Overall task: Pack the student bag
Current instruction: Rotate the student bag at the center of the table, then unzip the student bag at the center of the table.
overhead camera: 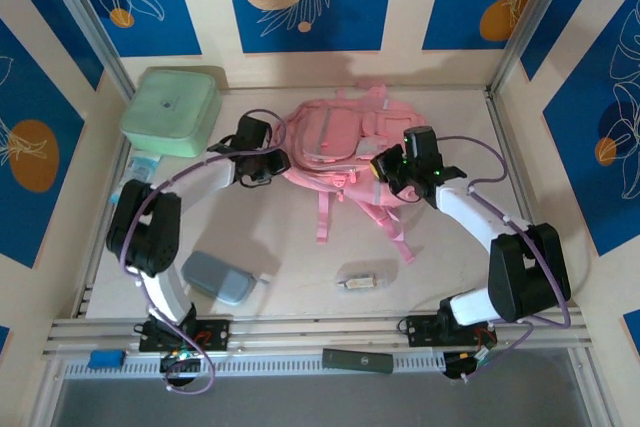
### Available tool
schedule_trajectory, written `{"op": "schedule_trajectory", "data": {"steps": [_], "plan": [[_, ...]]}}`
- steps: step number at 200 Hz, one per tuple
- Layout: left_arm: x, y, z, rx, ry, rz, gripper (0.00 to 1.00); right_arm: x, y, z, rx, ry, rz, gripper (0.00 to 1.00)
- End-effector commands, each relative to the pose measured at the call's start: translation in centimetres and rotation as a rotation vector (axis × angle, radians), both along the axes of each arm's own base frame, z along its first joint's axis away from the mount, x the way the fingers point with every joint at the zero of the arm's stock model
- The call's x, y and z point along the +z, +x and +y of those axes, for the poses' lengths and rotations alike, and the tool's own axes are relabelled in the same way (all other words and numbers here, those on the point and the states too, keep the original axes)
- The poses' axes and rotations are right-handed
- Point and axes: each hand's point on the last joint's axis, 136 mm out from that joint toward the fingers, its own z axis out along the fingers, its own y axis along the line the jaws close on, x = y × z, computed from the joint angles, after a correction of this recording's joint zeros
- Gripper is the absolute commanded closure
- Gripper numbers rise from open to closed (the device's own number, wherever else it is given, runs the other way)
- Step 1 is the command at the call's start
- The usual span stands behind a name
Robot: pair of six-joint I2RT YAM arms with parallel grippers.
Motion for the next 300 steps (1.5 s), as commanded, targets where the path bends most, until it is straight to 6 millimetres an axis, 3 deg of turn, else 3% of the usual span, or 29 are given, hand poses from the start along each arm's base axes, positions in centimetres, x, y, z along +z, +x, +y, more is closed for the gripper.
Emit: {"op": "schedule_trajectory", "data": {"steps": [1, 18, 47, 62, 97, 159, 193, 227, 268, 300], "plan": [[2.2, -2.8, 1.4, -0.034, 0.085, -0.016, 0.66, 2.7, -0.3, 1.4, -0.001, 0.029, -0.082, 1.00], [3.8, -4.7, -0.3, -0.065, 0.064, -0.016, 0.64, 2.9, -0.7, 1.9, -0.015, 0.030, -0.080, 1.00], [7.0, -7.7, -7.9, -0.226, -0.054, -0.095, 0.56, 3.2, -1.3, 2.3, -0.033, 0.047, -0.070, 1.00], [8.1, -8.5, -10.8, -0.284, -0.066, -0.126, 0.54, 3.5, -1.4, 2.4, -0.035, 0.063, -0.074, 1.00], [7.7, -9.3, -15.2, -0.365, -0.042, -0.129, 0.52, 4.1, -1.7, 2.2, -0.036, 0.041, -0.082, 1.00], [4.2, -7.5, -17.3, -0.367, 0.052, -0.185, 0.52, 4.1, -1.7, 2.5, -0.047, 0.085, -0.069, 1.00], [3.6, -5.8, -18.6, -0.361, 0.037, -0.235, 0.52, 4.3, -1.6, 3.4, -0.028, 0.121, -0.051, 1.00], [2.6, -4.2, -17.7, -0.295, 0.109, -0.249, 0.53, 4.5, -1.7, 4.0, -0.023, 0.156, -0.043, 1.00], [2.1, -3.5, -18.3, -0.296, 0.108, -0.277, 0.65, 4.8, -1.8, 4.5, -0.007, 0.178, -0.038, 1.00], [3.2, -2.9, -18.6, -0.307, 0.111, -0.334, 0.79, 4.9, -1.9, 4.2, -0.004, 0.171, -0.044, 1.00]]}}
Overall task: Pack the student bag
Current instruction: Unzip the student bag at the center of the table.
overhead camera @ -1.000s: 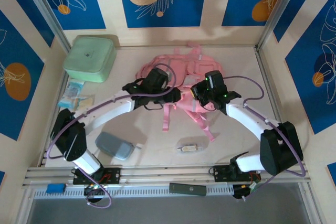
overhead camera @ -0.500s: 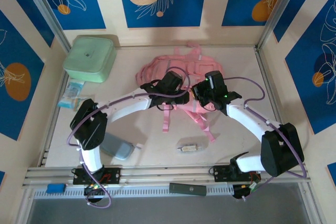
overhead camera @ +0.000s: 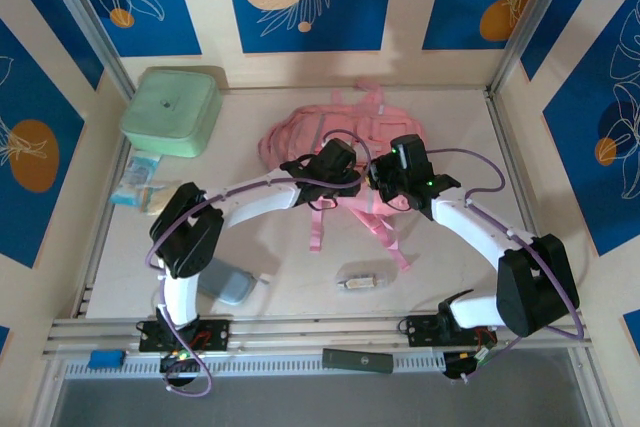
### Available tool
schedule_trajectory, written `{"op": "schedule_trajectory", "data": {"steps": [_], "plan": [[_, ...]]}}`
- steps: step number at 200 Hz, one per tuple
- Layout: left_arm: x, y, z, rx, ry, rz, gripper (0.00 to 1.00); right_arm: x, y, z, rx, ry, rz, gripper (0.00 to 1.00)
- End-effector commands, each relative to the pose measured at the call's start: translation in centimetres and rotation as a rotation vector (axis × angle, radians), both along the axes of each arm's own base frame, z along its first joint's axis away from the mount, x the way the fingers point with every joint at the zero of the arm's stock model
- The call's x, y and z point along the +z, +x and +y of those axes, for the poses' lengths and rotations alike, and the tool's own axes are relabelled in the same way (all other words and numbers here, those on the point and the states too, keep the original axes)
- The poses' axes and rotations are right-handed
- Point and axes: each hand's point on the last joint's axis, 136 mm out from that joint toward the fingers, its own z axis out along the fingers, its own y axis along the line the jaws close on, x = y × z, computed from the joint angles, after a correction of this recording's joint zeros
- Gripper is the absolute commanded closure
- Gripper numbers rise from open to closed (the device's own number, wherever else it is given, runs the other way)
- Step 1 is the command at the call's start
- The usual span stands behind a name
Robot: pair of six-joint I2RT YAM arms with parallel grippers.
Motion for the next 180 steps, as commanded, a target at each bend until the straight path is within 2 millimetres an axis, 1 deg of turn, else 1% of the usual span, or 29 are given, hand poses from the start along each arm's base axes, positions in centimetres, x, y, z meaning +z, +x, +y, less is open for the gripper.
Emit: {"op": "schedule_trajectory", "data": {"steps": [1, 26, 43, 67, 79, 93, 112, 129, 135, 155, 168, 180], "plan": [[2.5, 2.3, -1.1, 0.010, -0.037, -0.124, 0.79, 4.1, 0.0, 2.4, 0.092, 0.106, -0.094, 1.00], [3.0, 2.7, -0.2, 0.026, -0.010, -0.128, 0.88, 3.8, -0.3, 2.6, 0.115, 0.089, -0.092, 1.00], [3.7, 2.7, 0.7, 0.034, -0.012, -0.131, 0.94, 3.6, -0.3, 2.0, 0.115, 0.068, -0.094, 1.00], [4.7, 2.0, 2.7, 0.031, -0.007, -0.125, 1.00, 4.0, -0.1, 0.8, 0.132, 0.025, -0.115, 1.00], [4.9, 1.3, 3.6, 0.002, -0.003, -0.106, 1.00, 4.1, 0.1, 0.0, 0.146, 0.006, -0.120, 1.00], [4.3, 0.3, 5.1, -0.013, 0.010, -0.062, 1.00, 4.2, 0.4, -1.0, 0.152, 0.006, -0.125, 1.00], [2.7, -1.1, 7.3, -0.031, 0.025, 0.012, 1.00, 4.6, 1.2, -2.5, 0.163, 0.000, -0.154, 1.00], [1.3, -1.9, 9.2, -0.037, 0.051, 0.048, 1.00, 4.7, 2.0, -3.1, 0.208, -0.003, -0.148, 1.00], [0.8, -2.1, 10.0, -0.029, 0.063, 0.067, 1.00, 4.7, 2.3, -3.0, 0.231, 0.002, -0.154, 1.00], [0.2, -2.3, 11.6, -0.025, 0.065, 0.097, 1.00, 4.9, 3.8, -3.5, 0.276, -0.035, -0.199, 1.00], [0.1, -2.5, 12.4, -0.011, 0.066, 0.094, 1.00, 5.0, 5.5, -4.1, 0.310, -0.069, -0.228, 1.00], [0.1, -2.5, 12.6, -0.007, 0.052, 0.094, 1.00, 4.7, 7.0, -5.0, 0.325, -0.072, -0.216, 1.00]]}}
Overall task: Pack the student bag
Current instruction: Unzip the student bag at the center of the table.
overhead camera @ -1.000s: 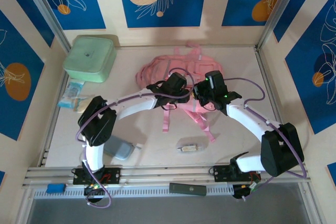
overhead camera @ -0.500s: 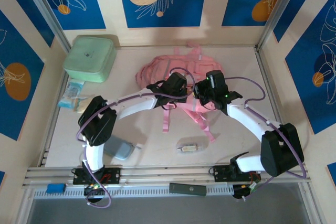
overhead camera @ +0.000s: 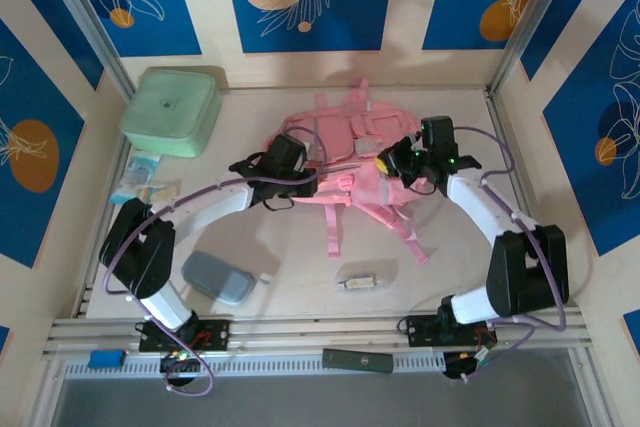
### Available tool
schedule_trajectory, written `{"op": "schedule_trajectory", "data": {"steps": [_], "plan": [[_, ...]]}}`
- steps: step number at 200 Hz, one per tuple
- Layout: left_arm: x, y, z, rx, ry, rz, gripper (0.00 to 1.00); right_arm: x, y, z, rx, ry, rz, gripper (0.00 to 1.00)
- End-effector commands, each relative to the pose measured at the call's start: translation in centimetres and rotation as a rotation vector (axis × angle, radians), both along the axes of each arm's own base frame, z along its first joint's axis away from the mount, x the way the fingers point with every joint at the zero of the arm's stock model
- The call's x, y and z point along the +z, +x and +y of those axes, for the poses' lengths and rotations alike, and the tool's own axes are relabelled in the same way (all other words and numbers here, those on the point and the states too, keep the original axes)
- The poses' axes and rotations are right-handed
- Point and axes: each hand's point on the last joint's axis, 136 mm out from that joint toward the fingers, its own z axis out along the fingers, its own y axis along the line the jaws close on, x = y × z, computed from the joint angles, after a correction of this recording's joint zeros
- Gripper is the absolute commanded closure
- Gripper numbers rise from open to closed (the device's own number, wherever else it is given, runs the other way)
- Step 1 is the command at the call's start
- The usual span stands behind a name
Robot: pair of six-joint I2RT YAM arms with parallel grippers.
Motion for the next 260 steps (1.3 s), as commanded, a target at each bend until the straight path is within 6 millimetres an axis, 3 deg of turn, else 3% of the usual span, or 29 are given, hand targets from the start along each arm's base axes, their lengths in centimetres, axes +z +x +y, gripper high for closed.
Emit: {"op": "schedule_trajectory", "data": {"steps": [1, 21, 37, 67, 90, 108, 137, 160, 177, 215, 241, 260], "plan": [[-0.5, -1.2, 2.4, 0.010, 0.040, 0.036, 1.00, 3.1, 4.2, -1.5, 0.077, -0.047, -0.175, 1.00], [-0.3, -0.9, 1.6, 0.018, -0.013, 0.045, 1.00, 3.1, 6.0, -1.7, 0.103, -0.025, -0.183, 1.00], [0.5, -0.5, 0.2, 0.020, -0.082, 0.045, 1.00, 2.3, 6.0, -1.5, 0.102, -0.036, -0.132, 1.00], [1.3, 0.2, -1.6, 0.026, -0.167, 0.030, 1.00, 0.8, 3.2, -0.1, 0.110, 0.023, -0.040, 0.63], [0.5, 0.4, -1.9, 0.018, -0.148, 0.052, 1.00, -0.9, -0.4, 2.1, 0.111, 0.058, 0.068, 0.46], [0.3, 0.2, -2.0, 0.009, -0.143, 0.054, 1.00, -1.3, -2.2, 4.8, 0.129, 0.078, 0.069, 0.39], [-0.7, -0.2, -1.1, 0.015, -0.088, 0.068, 1.00, -2.8, -3.1, 7.8, 0.108, 0.050, 0.136, 0.38], [-2.1, -0.2, -0.5, 0.022, -0.037, 0.084, 1.00, -4.0, -1.7, 8.8, 0.054, 0.011, 0.131, 0.41], [-3.0, -0.1, -0.7, 0.010, -0.027, 0.093, 1.00, -4.4, -0.5, 9.9, 0.071, -0.023, 0.124, 0.49], [-4.1, 0.6, -1.8, -0.017, -0.029, 0.093, 1.00, -6.2, 0.8, 9.9, 0.031, -0.115, 0.129, 0.61], [-4.9, 1.1, -1.9, -0.014, -0.003, 0.098, 0.82, -7.0, 0.8, 9.4, 0.017, -0.146, 0.138, 0.63], [-5.6, 1.5, -1.9, -0.019, 0.022, 0.103, 0.79, -6.6, 0.7, 9.3, 0.015, -0.149, 0.126, 0.63]]}}
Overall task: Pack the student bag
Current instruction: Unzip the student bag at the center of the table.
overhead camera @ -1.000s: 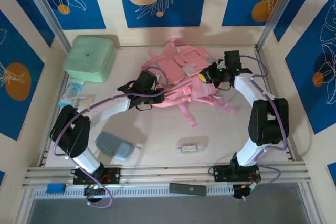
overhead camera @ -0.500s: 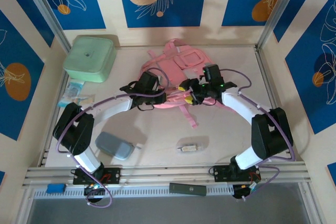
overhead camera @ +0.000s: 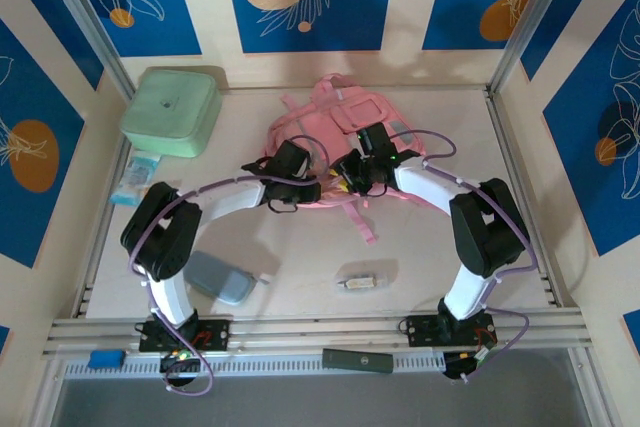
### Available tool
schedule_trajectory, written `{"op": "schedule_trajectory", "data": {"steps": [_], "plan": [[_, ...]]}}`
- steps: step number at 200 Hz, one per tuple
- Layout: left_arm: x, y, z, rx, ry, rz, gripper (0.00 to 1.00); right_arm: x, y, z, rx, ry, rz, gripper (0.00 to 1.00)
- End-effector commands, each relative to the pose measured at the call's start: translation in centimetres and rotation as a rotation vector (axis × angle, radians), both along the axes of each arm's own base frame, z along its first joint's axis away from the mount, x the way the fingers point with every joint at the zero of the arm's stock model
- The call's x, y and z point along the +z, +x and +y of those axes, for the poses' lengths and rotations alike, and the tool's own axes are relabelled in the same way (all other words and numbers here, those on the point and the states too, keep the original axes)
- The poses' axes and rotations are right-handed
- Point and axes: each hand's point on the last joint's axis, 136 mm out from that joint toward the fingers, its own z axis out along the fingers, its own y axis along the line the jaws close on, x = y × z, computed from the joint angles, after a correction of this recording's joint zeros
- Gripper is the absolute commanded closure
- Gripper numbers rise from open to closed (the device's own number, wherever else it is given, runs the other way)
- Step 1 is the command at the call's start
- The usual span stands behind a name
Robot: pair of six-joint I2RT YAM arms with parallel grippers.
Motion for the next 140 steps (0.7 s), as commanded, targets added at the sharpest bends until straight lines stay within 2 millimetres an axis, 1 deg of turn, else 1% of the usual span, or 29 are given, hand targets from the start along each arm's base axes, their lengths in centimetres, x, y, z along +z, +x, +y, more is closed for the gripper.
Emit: {"op": "schedule_trajectory", "data": {"steps": [1, 11, 29, 43, 51, 57, 67, 77, 94, 111, 130, 140], "plan": [[-0.3, 0.8, -0.4, -0.018, 0.037, -0.018, 0.79, 0.5, 1.1, -0.6, -0.038, -0.041, -0.041, 0.63], [-0.8, 0.9, -0.4, -0.020, 0.051, -0.013, 0.77, 0.8, 1.1, -0.6, -0.035, -0.042, -0.051, 0.63], [-1.4, 1.0, -0.7, -0.031, 0.063, -0.005, 0.76, 1.1, 1.0, -0.6, -0.036, -0.051, -0.060, 0.63], [-1.6, 1.1, -0.7, -0.033, 0.071, -0.004, 0.81, 1.1, 0.9, -0.6, -0.034, -0.051, -0.060, 0.63], [-1.4, 1.2, -1.0, -0.043, 0.065, -0.007, 0.83, 1.0, 0.8, -0.4, -0.031, -0.052, -0.056, 0.63], [-1.1, 1.2, -1.1, -0.051, 0.061, -0.011, 0.86, 0.8, 0.6, -0.2, -0.026, -0.050, -0.049, 0.63], [-0.5, 1.3, -1.1, -0.056, 0.063, -0.019, 0.94, 0.6, 0.2, 0.0, -0.022, -0.052, -0.038, 0.62], [0.2, 1.2, -0.9, -0.057, 0.067, -0.031, 1.00, 0.3, -0.3, 0.3, -0.030, -0.051, -0.021, 0.57], [1.7, 1.2, -0.7, -0.052, 0.056, -0.057, 1.00, -0.2, -0.8, 0.9, -0.049, -0.042, 0.002, 0.49], [3.3, 0.8, -0.6, -0.050, 0.031, -0.077, 1.00, -0.1, -0.1, 1.2, -0.071, -0.044, -0.013, 0.42], [4.9, 0.3, -0.3, -0.039, 0.010, -0.098, 1.00, -0.1, 1.0, 1.8, -0.070, -0.021, 0.008, 0.42], [5.7, 0.1, 0.0, -0.034, 0.000, -0.111, 1.00, 0.2, 1.5, 1.9, -0.063, -0.011, 0.003, 0.46]]}}
